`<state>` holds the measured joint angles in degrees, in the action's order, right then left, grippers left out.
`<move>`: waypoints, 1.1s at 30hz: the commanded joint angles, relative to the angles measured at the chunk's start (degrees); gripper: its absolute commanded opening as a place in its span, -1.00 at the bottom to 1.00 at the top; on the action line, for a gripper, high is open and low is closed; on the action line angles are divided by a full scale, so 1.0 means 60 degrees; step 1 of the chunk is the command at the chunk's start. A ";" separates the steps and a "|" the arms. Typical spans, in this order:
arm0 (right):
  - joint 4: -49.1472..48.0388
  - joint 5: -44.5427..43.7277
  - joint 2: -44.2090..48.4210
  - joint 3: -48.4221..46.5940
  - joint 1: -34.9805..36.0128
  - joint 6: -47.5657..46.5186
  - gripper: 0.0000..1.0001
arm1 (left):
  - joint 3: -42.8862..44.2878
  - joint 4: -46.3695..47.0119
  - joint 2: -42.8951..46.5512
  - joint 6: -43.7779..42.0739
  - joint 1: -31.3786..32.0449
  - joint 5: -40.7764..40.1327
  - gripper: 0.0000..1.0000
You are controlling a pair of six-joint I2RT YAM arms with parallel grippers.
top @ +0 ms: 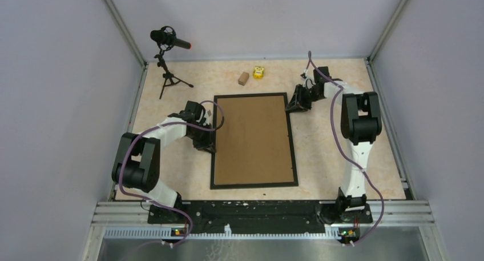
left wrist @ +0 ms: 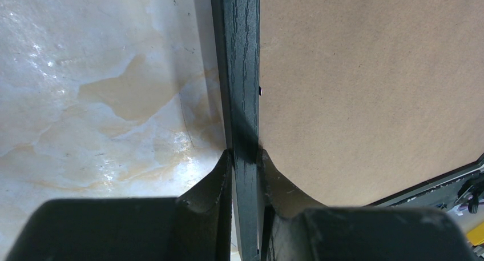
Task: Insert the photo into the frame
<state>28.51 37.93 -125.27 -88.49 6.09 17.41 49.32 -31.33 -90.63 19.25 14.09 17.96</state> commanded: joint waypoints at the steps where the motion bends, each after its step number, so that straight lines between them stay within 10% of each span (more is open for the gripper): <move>1: 0.0263 -0.0970 -0.0306 0.0398 -0.0062 -0.0250 -0.44 | -0.0397 0.0242 -0.0379 -0.0219 0.0216 0.0102 -1.00; 14: -0.0095 -0.0220 -0.0451 0.0549 -0.0282 -0.0030 -0.48 | -0.0398 0.0249 -0.0381 -0.0219 0.0207 0.0136 -1.00; 33: 0.1002 -0.2877 -0.0989 -0.0254 0.0335 -0.0075 -0.54 | -0.0389 0.0231 -0.0362 -0.0234 0.0216 0.0068 -1.00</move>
<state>31.70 35.00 -126.19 -90.59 6.68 19.55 49.32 -31.31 -90.63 19.09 14.09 17.98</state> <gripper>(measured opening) 0.235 0.212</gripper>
